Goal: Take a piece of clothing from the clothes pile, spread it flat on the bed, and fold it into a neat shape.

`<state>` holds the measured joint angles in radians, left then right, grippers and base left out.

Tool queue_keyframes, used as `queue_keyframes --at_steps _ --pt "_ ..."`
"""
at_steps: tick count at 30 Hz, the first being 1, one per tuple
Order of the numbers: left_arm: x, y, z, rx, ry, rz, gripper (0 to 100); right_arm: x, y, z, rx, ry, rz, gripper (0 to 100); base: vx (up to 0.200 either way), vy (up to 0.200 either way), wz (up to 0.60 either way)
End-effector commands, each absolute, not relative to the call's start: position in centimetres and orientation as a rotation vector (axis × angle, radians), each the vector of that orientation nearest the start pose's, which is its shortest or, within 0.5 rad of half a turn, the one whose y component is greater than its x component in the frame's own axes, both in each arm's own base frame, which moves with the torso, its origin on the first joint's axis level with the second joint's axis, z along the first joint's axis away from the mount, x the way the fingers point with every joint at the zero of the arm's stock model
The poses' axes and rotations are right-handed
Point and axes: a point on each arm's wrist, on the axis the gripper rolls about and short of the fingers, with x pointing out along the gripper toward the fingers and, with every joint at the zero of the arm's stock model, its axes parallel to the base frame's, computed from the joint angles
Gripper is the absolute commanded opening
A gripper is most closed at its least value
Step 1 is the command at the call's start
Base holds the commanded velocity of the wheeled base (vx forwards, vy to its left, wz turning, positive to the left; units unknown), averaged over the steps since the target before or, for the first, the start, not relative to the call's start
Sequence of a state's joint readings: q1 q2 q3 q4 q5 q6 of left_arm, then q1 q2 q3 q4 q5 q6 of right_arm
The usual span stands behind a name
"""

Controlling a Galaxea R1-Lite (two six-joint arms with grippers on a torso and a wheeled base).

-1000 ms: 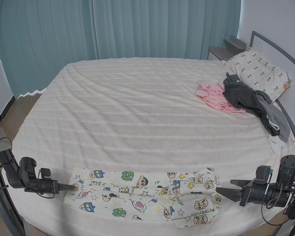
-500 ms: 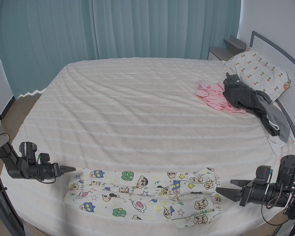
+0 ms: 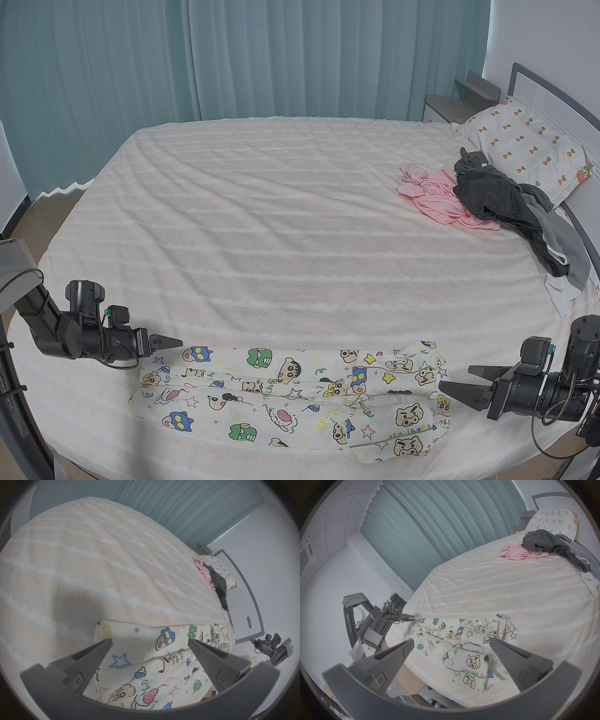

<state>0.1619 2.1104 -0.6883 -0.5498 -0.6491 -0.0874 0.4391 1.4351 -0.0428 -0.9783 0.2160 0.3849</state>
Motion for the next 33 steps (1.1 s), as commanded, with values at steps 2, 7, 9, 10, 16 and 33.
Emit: queue_keyframes --at_steps 2,7,9,10,16,33 --pt "31.0 3.5 1.5 -0.439 0.878 -0.423 100 14.1 7.2 9.8 0.319 0.537 0.556 100 0.0 0.0 0.0" --pt "30.1 3.3 1.0 -0.409 0.963 -0.449 100 14.0 7.1 9.8 0.319 0.537 0.557 100 0.0 0.0 0.0" --pt "29.9 3.3 1.0 -0.399 0.978 -0.457 100 14.0 7.1 9.7 0.317 0.539 0.559 100 0.0 0.0 0.0" --pt "29.5 3.2 1.3 -0.383 0.992 -0.47 100 14.0 7.1 9.7 0.317 0.539 0.559 100 0.0 0.0 0.0" --pt "28.1 3.2 2.5 -0.33 0.983 -0.504 100 14.0 7.1 9.7 0.317 0.537 0.559 100 0.0 0.0 0.0" --pt "23.4 3.3 0.3 -0.299 1.082 -0.568 100 13.9 7.1 9.8 0.317 0.531 0.559 100 0.0 0.0 0.0"
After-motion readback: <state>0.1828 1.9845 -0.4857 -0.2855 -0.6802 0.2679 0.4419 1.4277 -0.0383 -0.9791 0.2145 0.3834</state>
